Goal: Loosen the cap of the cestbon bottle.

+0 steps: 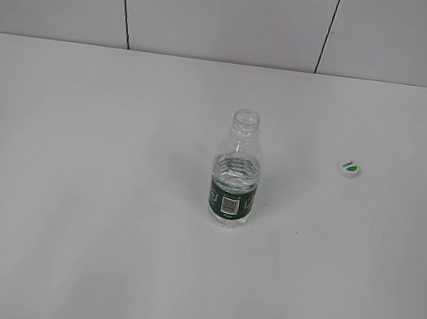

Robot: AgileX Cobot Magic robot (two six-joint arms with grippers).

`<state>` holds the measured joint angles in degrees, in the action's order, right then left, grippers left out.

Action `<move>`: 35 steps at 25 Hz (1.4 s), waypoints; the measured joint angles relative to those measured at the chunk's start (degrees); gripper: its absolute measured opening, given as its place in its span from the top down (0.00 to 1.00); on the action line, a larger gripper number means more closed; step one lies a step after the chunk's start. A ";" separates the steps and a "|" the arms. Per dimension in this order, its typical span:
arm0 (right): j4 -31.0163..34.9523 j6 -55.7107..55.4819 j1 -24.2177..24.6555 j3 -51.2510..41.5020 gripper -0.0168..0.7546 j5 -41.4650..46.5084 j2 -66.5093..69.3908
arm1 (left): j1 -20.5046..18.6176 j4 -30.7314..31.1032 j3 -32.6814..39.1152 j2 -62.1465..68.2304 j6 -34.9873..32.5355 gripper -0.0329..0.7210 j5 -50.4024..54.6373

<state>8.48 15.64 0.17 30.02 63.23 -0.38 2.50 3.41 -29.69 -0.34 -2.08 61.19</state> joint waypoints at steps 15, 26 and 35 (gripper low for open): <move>0.05 -0.05 0.00 0.00 0.23 -0.05 0.00 | 0.00 0.00 0.00 0.00 0.00 0.38 0.00; 0.05 -0.05 0.00 0.00 0.23 -0.05 0.00 | 0.00 0.00 0.00 0.00 0.00 0.38 0.00; 0.11 -0.05 0.00 0.00 0.23 -0.05 0.00 | 0.00 0.00 0.00 0.00 0.00 0.38 0.00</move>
<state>8.58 15.59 0.17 30.02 63.18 -0.38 2.50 3.41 -29.69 -0.34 -2.08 61.19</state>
